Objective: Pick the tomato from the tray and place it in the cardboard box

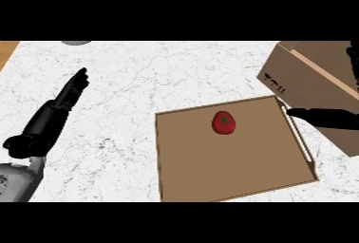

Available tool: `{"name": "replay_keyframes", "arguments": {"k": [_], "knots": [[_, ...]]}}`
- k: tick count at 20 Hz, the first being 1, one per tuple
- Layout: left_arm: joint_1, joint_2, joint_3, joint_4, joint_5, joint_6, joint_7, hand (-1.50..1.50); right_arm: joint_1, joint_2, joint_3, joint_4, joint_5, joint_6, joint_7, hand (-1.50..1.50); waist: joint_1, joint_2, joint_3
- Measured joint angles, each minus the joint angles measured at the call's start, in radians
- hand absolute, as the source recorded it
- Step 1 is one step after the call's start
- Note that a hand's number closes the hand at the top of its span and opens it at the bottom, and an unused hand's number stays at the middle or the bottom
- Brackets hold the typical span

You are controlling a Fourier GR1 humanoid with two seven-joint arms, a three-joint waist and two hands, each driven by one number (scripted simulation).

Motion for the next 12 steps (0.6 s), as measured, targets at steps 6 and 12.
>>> {"name": "replay_keyframes", "arguments": {"k": [6,12], "knots": [[0.003,-0.013,-0.016,-0.007,-0.023,-0.018,0.007,0.00,0.120,-0.122,0.068,-0.150,0.184,0.030,0.015,-1.50,0.024,0.004,0.001],[-0.026,-0.036,-0.020,0.015,-0.047,-0.031,0.010,0.00,0.089,-0.229,0.159,-0.244,0.298,0.177,0.211,-1.50,0.044,0.009,0.000]]}}
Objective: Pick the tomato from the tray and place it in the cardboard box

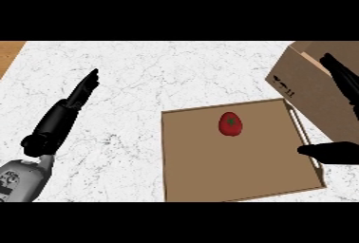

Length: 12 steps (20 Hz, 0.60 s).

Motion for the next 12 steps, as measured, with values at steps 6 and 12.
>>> {"name": "replay_keyframes", "arguments": {"k": [6,12], "knots": [[-0.002,-0.018,-0.008,0.017,-0.009,-0.021,-0.016,0.00,-0.139,-0.041,0.144,-0.069,0.019,0.242,0.272,-1.50,0.025,0.002,-0.001],[-0.014,-0.029,0.003,0.015,-0.017,-0.034,-0.001,0.00,-0.314,0.081,0.302,-0.074,0.044,0.424,0.572,-1.50,0.031,0.002,-0.001]]}}
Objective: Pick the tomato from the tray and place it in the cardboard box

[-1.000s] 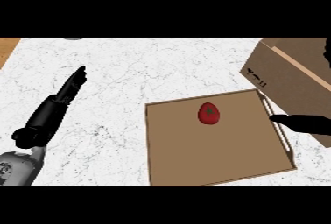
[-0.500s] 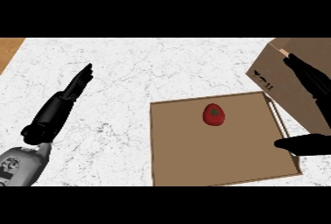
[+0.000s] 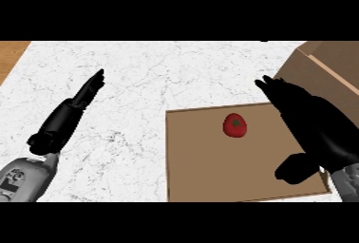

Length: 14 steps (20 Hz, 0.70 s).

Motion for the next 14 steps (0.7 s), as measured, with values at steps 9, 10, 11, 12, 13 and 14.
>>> {"name": "replay_keyframes", "arguments": {"k": [9,10,11,12,13,14], "knots": [[0.005,-0.022,0.023,0.003,-0.020,-0.017,0.003,0.00,-0.162,0.241,0.094,0.176,0.005,0.062,0.152,-1.50,-0.008,-0.001,0.001],[0.012,-0.019,0.028,-0.006,-0.018,-0.024,0.005,0.00,-0.163,0.257,0.096,0.193,0.008,0.064,0.155,-1.50,-0.009,-0.001,0.002],[0.013,-0.030,0.027,0.000,-0.029,-0.016,0.001,0.00,-0.161,0.269,0.097,0.204,0.013,0.066,0.155,-1.50,-0.012,-0.001,0.002],[0.008,-0.028,0.038,0.003,-0.026,-0.024,0.003,0.00,-0.153,0.283,0.103,0.212,0.024,0.067,0.153,-1.50,-0.014,-0.001,0.002],[0.015,-0.028,0.042,0.007,-0.032,-0.026,-0.005,0.00,-0.151,0.301,0.112,0.220,0.035,0.067,0.158,-1.50,-0.015,-0.001,0.002],[0.011,-0.025,0.048,0.003,-0.028,-0.032,0.005,0.00,-0.151,0.314,0.121,0.213,0.044,0.066,0.174,-1.50,-0.017,-0.002,0.002]]}}
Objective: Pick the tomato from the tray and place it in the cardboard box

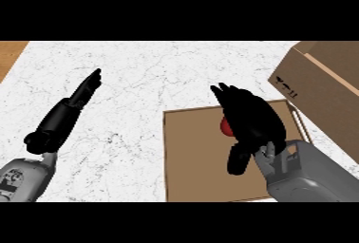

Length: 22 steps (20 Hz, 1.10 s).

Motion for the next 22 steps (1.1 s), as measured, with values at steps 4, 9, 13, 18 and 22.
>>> {"name": "replay_keyframes", "arguments": {"k": [4,9,13,18,22], "knots": [[0.003,-0.019,0.002,-0.006,-0.014,0.001,0.006,0.00,0.001,0.007,0.002,0.047,0.057,0.011,-0.016,-1.50,-0.002,0.000,0.000],[0.003,-0.027,0.023,0.006,-0.032,-0.018,-0.008,0.00,-0.009,0.060,-0.003,0.133,0.139,0.017,-0.041,-1.50,-0.002,0.001,0.001],[0.015,-0.046,0.031,0.003,-0.053,-0.019,-0.008,0.00,0.008,0.079,-0.015,0.168,0.182,0.035,-0.062,-1.50,-0.003,0.001,0.001],[0.006,-0.061,0.046,0.011,-0.071,-0.030,-0.006,0.00,0.032,0.105,-0.024,0.215,0.244,0.047,-0.074,-1.50,-0.004,0.001,0.001],[0.029,-0.069,0.063,-0.006,-0.085,-0.050,-0.008,0.00,0.048,0.126,-0.057,0.259,0.295,0.063,-0.108,-1.50,-0.003,0.001,0.001]]}}
